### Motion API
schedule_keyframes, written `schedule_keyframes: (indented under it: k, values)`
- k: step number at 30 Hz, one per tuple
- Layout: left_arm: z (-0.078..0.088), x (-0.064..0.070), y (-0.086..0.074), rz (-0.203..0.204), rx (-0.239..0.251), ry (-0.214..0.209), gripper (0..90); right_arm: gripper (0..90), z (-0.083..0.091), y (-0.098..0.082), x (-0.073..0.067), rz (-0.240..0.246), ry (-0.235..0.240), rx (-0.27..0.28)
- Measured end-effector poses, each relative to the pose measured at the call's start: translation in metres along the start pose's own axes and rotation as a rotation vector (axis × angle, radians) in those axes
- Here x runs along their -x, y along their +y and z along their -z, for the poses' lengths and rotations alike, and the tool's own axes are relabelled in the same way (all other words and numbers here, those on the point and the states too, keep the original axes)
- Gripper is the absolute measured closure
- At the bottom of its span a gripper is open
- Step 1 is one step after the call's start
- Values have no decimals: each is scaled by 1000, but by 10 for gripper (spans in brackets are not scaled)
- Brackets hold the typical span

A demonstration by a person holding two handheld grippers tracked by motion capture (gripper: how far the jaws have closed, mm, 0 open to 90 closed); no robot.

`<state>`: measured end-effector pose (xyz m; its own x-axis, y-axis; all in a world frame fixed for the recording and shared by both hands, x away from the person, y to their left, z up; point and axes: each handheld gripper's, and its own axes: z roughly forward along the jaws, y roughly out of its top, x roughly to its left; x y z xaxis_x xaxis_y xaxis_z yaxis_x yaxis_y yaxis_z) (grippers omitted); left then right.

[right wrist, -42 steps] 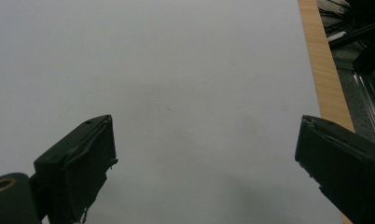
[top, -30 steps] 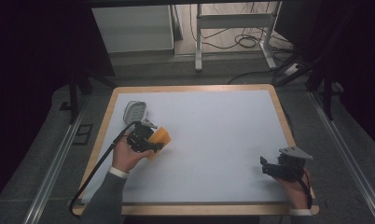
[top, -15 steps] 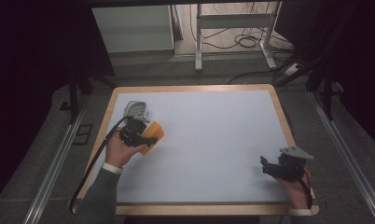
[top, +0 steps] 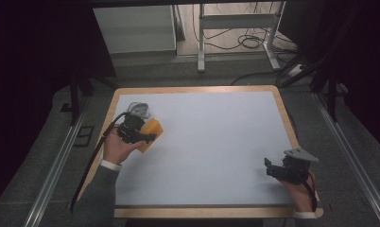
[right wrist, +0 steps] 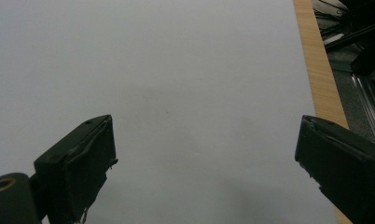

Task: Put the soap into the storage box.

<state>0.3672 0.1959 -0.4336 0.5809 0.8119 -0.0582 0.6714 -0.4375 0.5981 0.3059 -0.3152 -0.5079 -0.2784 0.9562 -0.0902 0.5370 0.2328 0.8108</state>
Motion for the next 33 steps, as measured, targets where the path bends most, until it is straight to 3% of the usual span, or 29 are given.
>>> schedule_keyframes:
  k: [33]
  values:
    - [-1,-36,14,68,-9,38,606,50,-1,-1,1,0,-5,-4]
